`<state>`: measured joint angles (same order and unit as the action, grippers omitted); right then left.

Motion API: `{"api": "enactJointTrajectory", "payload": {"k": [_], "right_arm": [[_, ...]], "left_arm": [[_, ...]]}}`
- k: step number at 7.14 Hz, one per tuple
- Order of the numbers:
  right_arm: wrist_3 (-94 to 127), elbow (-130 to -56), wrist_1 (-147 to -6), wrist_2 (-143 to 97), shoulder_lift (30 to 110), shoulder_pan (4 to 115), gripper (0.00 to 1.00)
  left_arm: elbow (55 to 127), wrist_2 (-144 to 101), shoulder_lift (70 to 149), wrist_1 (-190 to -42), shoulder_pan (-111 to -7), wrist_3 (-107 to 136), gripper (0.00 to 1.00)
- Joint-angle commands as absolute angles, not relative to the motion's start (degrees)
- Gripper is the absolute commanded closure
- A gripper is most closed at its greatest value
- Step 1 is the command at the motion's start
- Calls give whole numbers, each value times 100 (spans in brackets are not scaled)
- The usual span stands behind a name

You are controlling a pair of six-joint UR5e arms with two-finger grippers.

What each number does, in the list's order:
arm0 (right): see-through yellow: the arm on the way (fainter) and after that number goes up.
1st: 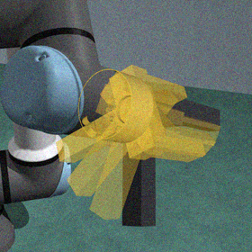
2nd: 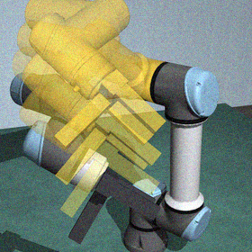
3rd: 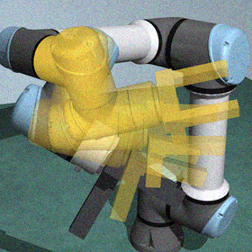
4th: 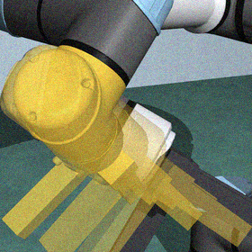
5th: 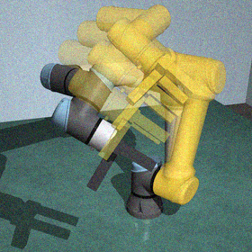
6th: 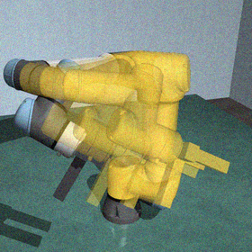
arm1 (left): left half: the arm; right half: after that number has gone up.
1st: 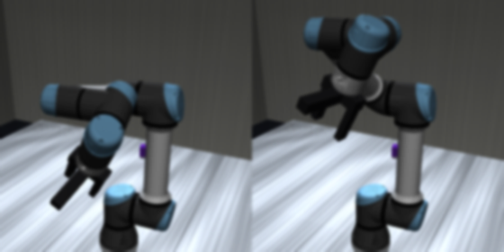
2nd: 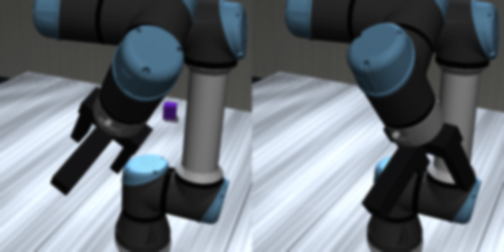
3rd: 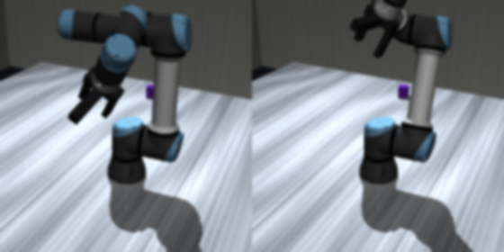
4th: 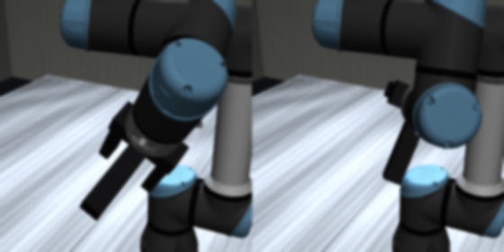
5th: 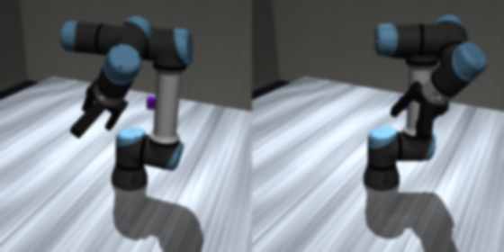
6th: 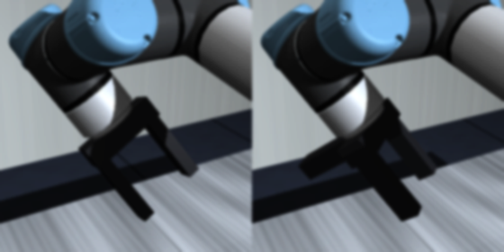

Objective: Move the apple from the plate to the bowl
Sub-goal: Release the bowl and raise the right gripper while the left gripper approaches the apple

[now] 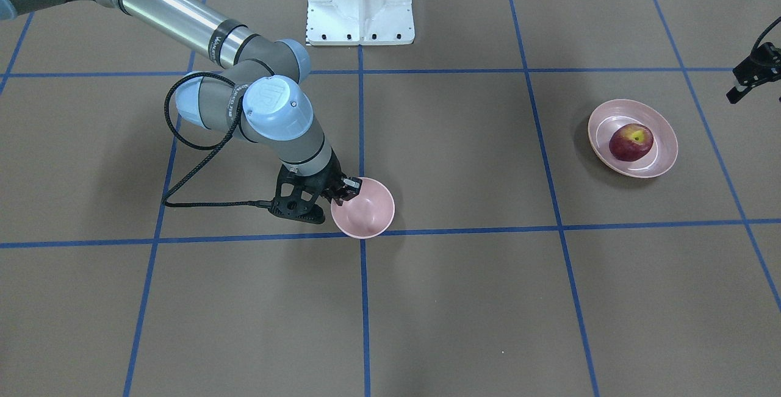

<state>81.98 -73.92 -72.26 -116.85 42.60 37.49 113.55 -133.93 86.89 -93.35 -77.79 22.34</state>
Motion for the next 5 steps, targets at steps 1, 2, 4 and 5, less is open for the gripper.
{"api": "enactJointTrajectory", "payload": {"k": [1, 2, 4, 5], "right_arm": [[8174, -8526, -7591, -12116, 4899, 4093, 0], [7861, -9570, -7785, -12590, 5774, 4583, 0], [6370, -10736, -7849, -13436, 7401, 5525, 0], [5911, -10792, -7840, -13447, 7696, 5589, 0]], "left_arm": [[11347, -13334, 8692, -9430, -7220, 2766, 2], [11294, -13272, 8692, -9622, -7024, 3082, 2], [11294, -12467, 8666, -9975, -6262, 3120, 2], [11303, -12089, 8657, -10045, -6006, 3068, 2]]}}
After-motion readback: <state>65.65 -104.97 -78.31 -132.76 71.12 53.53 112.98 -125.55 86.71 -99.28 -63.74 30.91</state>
